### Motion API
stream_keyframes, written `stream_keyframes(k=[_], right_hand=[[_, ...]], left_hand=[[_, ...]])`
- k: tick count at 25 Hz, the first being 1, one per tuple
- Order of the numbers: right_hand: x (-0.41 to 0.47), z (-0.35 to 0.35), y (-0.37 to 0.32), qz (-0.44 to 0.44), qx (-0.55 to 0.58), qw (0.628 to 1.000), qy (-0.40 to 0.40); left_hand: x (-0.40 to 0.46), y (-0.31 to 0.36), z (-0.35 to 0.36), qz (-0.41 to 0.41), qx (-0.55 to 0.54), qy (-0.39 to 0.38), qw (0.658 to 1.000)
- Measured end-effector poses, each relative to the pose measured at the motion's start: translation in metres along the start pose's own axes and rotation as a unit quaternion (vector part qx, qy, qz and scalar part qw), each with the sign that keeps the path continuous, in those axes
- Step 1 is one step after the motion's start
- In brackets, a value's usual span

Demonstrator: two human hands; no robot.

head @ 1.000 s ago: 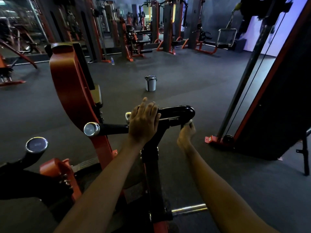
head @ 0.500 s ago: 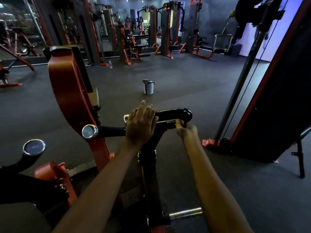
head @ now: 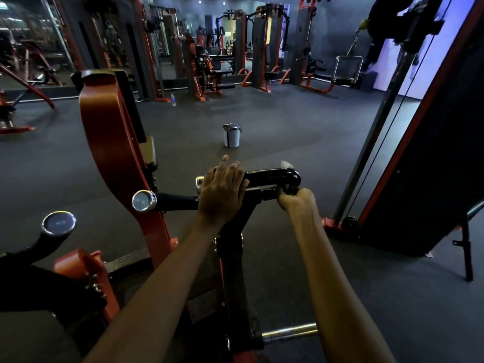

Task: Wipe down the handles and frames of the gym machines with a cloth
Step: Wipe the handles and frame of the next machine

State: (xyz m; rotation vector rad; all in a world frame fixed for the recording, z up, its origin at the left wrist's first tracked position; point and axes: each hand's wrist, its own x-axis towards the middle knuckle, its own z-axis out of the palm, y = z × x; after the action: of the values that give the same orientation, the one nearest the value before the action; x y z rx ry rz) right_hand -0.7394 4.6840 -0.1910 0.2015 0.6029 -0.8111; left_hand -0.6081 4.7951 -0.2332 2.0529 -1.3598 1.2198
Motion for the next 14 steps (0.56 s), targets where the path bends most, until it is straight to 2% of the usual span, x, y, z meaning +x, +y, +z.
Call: stream_keyframes(k=[1,2,3,4,5,6,7,8,9,10,11,12,13,14], right_hand=[[0.002,-0.009,0.008,-0.025,-0.08,0.997,0.0],[0.007,-0.02,0.017,-0.075,-0.197,0.977,-0.01],[0.015,-0.034,0.022,-0.152,-0.338,0.928,-0.039],[0.026,-0.047,0.024,-0.255,-0.485,0.831,-0.099],[0.043,-0.057,0.021,-0.37,-0.618,0.671,-0.173],[0.063,-0.062,0.016,-0.474,-0.699,0.474,-0.247],[0.08,-0.059,0.008,-0.549,-0.731,0.281,-0.293],[0.092,-0.052,0.0,-0.603,-0.727,0.135,-0.3],[0.101,-0.046,-0.006,-0.643,-0.711,0.04,-0.282],[0.106,-0.044,-0.011,-0.675,-0.697,-0.027,-0.242],[0.113,-0.046,-0.013,-0.695,-0.691,-0.065,-0.191],[0.116,-0.051,-0.007,-0.694,-0.702,-0.04,-0.155],[0.117,-0.055,0.007,-0.679,-0.721,0.037,-0.134],[0.119,-0.057,0.026,-0.64,-0.745,0.142,-0.123]], left_hand=[[0.0,0.0,0.0,-0.001,0.001,0.002,1.0],[0.0,0.0,0.0,-0.001,-0.002,0.006,1.0],[0.0,0.001,0.001,-0.002,-0.006,0.009,1.0],[-0.001,0.001,0.0,-0.002,-0.007,0.011,1.0],[-0.001,0.002,0.0,-0.002,-0.005,0.011,1.0],[0.0,0.002,-0.001,-0.003,-0.002,0.012,1.0],[0.0,0.001,-0.001,-0.002,0.001,0.011,1.0],[0.0,0.001,-0.001,-0.002,0.001,0.01,1.0],[0.0,0.001,-0.001,-0.001,0.0,0.007,1.0],[-0.001,0.0,-0.001,-0.001,-0.003,0.003,1.0],[-0.001,0.0,0.0,-0.001,-0.007,0.0,1.0],[-0.002,0.0,0.0,0.0,-0.009,-0.002,1.0],[-0.002,0.001,0.001,0.0,-0.009,-0.003,1.0],[-0.002,0.001,0.002,-0.002,-0.008,-0.006,1.0]])
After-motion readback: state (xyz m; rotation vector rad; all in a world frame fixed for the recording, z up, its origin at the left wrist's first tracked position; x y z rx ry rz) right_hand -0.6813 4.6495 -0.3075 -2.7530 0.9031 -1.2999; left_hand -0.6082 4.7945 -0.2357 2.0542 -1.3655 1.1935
